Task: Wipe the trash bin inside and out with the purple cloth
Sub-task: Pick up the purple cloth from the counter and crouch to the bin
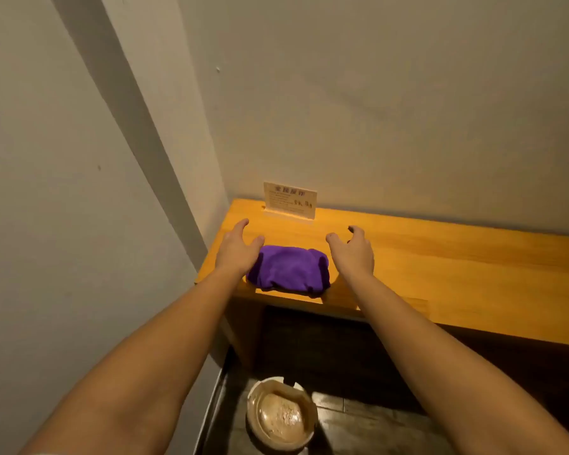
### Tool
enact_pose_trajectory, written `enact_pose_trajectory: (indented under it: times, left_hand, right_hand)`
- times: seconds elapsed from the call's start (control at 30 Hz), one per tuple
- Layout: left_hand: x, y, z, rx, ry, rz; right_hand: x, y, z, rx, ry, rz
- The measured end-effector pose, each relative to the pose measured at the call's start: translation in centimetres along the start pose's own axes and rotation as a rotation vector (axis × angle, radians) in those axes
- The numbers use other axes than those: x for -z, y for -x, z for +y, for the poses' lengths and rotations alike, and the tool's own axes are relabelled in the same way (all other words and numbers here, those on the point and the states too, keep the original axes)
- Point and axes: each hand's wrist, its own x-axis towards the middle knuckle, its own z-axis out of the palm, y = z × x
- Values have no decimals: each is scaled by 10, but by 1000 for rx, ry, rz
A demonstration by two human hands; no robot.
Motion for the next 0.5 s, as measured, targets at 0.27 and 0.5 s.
enact_pose_trajectory:
  times: [0.27,0.5]
  left_hand:
    - [-37,0,-10,167,-53,-100]
    - [-47,25,-3,187,264,-162]
  right_hand:
    - [-29,-1,19,-70,177,-237]
    - [-38,7,27,-129,-105,-269]
